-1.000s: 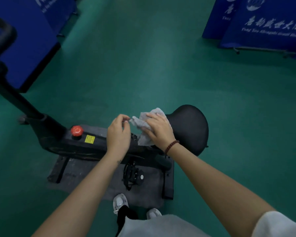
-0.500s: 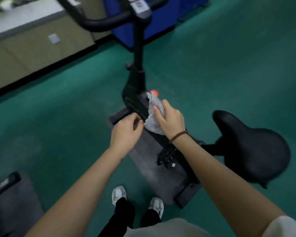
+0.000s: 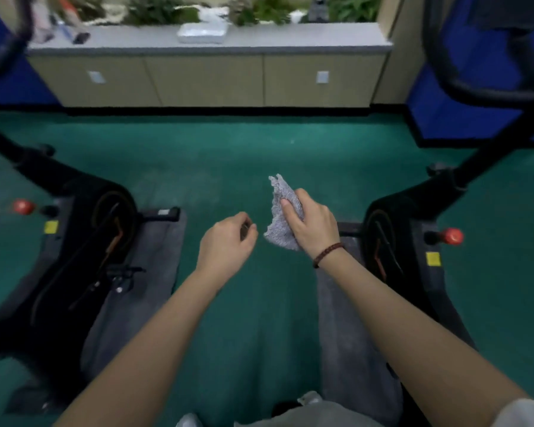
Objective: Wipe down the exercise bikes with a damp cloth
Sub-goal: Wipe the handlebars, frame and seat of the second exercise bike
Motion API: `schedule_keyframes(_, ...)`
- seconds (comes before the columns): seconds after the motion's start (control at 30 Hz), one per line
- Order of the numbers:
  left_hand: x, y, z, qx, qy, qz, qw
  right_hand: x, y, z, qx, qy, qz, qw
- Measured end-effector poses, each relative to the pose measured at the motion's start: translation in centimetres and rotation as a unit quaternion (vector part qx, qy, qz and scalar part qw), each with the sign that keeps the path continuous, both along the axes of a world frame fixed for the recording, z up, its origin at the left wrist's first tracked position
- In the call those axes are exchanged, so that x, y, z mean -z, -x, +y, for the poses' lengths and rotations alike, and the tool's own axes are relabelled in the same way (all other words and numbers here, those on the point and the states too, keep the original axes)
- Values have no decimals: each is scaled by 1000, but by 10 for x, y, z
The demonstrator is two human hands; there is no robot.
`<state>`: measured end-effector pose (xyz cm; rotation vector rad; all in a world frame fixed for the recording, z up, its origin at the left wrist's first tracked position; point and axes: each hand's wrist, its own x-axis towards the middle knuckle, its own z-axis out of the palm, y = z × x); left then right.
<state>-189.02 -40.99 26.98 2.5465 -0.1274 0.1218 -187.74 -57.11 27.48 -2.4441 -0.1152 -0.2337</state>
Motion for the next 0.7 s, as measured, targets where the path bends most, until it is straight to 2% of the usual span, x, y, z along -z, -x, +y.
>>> schedule_keyframes(0.43,-16,57,252,-114,-30,13,993,-23,17,255,-145,5,-20,989)
schedule_keyframes(0.7,-31,58,363,-166,-29,-4,986,-38,4,355,-215,35,-30,976)
